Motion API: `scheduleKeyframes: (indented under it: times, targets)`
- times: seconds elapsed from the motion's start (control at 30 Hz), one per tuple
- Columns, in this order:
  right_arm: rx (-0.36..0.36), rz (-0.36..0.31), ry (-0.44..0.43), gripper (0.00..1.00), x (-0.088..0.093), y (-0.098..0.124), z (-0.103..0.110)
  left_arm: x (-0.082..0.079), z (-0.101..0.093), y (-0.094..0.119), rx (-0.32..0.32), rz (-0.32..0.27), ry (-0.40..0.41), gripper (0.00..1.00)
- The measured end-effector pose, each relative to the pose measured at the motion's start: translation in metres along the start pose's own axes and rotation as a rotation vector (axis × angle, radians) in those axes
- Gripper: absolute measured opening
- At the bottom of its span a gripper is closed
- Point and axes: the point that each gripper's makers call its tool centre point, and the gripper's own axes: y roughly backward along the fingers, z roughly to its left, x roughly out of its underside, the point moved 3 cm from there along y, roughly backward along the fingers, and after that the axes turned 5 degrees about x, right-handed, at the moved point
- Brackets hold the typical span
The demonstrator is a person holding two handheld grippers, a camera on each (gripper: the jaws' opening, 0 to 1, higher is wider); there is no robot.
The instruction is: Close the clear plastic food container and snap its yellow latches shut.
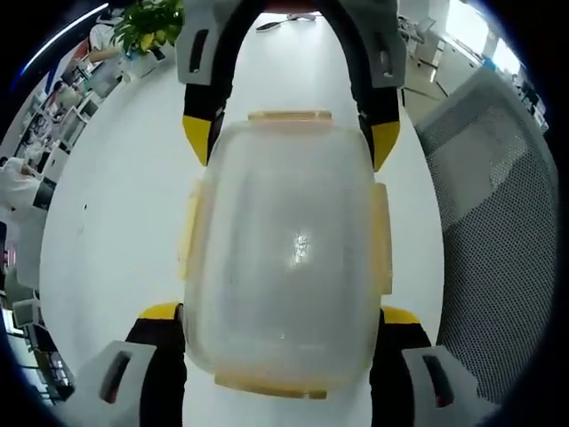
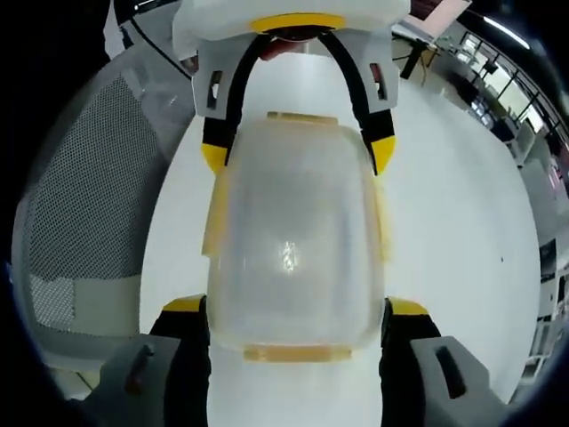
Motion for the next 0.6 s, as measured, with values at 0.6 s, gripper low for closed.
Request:
scheduleKeyframes:
  times: [0.6]
  targets:
    - [0.003,0.004,0.003,0.76,-0.013,-0.008,-0.028,0.012,0.030,0.003,-0.002,0.008,0.006,0.84]
